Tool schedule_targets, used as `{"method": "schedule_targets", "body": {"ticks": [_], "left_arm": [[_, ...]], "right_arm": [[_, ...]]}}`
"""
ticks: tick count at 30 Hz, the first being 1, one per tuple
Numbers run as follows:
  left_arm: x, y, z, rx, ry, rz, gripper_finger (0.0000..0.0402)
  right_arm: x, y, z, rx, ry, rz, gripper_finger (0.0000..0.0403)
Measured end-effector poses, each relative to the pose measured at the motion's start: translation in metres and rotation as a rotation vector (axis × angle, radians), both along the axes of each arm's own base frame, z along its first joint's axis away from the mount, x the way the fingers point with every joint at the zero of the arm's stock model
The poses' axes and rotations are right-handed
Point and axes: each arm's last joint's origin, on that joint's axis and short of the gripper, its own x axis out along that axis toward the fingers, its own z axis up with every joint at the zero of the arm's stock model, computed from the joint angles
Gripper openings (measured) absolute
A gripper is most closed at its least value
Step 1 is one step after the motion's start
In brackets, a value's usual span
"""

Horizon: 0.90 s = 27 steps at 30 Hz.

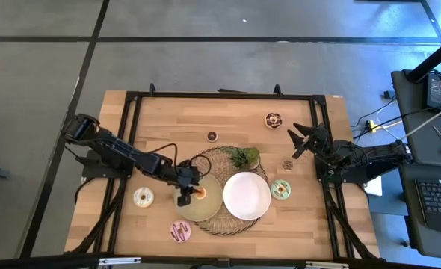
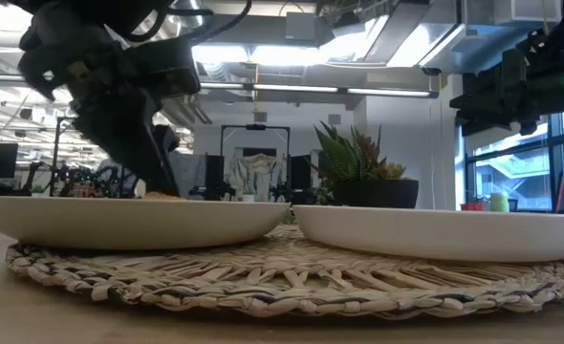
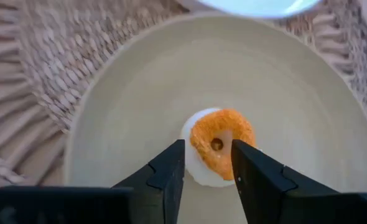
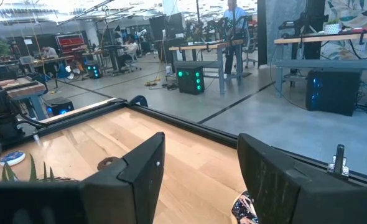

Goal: Pick & Place donuts
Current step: Put the small orange donut on the brown plate, then put the small blue donut on the brown plate

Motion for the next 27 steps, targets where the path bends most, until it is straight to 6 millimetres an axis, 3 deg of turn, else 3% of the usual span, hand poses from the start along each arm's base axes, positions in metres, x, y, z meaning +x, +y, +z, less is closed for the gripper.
{"method": "schedule_targets", "body": {"ticks": [5,15,22,27], "left_arm": [[-0.017,0.014,0.017,-0.055,0.075,0.129,0.0134],[-0.09,0.039,0.026,-0.075,0.532,0.799,0.013],[-0.103,0.044,0.027,-0.055,0.578,0.994,0.013],[-0.113,0.045,0.013,-0.06,0.622,1.072,0.0128]], "right_arm": [[0.0,0.0,0.0,0.002,-0.002,0.0,0.0202],[0.0,0.0,0.0,0.003,-0.002,0.0,0.0202],[0.0,0.0,0.0,0.003,-0.002,0.0,0.0202],[0.0,0.0,0.0,0.003,-0.002,0.0,0.0202]]}}
